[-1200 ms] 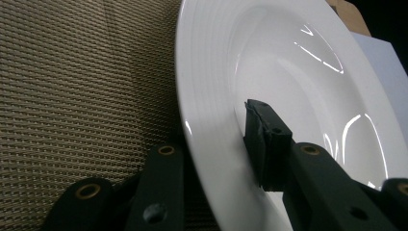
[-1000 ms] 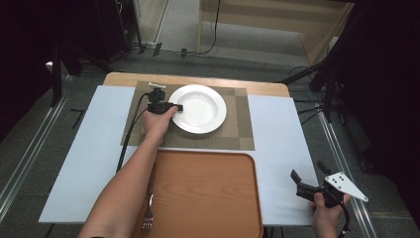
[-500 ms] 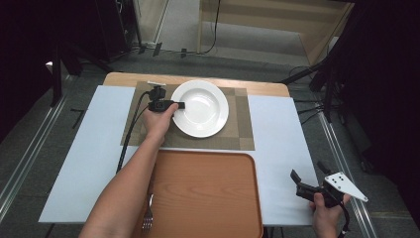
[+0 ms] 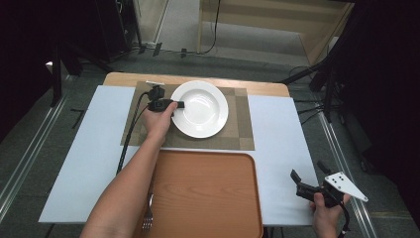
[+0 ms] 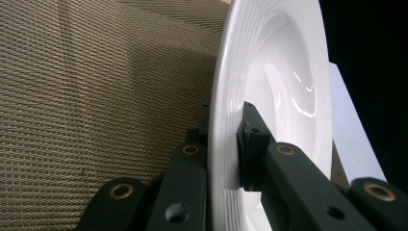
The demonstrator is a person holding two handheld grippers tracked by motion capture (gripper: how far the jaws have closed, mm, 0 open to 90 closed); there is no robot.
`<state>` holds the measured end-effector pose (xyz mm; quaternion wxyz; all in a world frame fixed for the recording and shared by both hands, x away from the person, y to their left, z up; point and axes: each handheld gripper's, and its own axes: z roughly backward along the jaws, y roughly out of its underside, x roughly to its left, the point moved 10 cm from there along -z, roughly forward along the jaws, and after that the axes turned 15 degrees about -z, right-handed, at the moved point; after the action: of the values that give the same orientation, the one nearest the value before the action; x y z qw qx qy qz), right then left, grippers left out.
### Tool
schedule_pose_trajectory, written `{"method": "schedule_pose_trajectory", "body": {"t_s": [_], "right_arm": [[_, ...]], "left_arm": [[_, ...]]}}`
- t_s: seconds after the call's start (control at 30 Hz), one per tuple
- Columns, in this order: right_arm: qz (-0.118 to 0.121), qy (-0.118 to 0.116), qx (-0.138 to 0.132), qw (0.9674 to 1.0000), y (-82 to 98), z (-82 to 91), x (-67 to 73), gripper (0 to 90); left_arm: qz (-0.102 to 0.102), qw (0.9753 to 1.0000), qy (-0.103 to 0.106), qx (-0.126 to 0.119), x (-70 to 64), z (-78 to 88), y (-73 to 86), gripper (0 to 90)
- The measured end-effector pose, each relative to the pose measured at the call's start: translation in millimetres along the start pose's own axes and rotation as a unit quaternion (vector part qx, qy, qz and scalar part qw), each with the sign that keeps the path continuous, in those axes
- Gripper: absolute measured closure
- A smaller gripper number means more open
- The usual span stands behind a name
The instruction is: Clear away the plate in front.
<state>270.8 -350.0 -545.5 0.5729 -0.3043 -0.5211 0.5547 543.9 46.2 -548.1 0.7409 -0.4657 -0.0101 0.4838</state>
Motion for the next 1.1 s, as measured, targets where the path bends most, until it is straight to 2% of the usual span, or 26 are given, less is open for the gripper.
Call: {"method": "schedule_pose_trajectory", "body": {"t_s": [0.37,1.1], "right_arm": [[0.000,0.000,-0.001,1.0000,0.0,0.1,-0.1,0.0],[0.005,0.004,0.001,1.0000,1.0,-0.6,0.6,0.0]], "left_arm": [[-0.016,0.9995,0.018,-0.022,-11.0,23.0,-9.3,81.7],[-0.027,0.9981,0.035,-0.042,-21.8,65.1,2.3,81.5]]}}
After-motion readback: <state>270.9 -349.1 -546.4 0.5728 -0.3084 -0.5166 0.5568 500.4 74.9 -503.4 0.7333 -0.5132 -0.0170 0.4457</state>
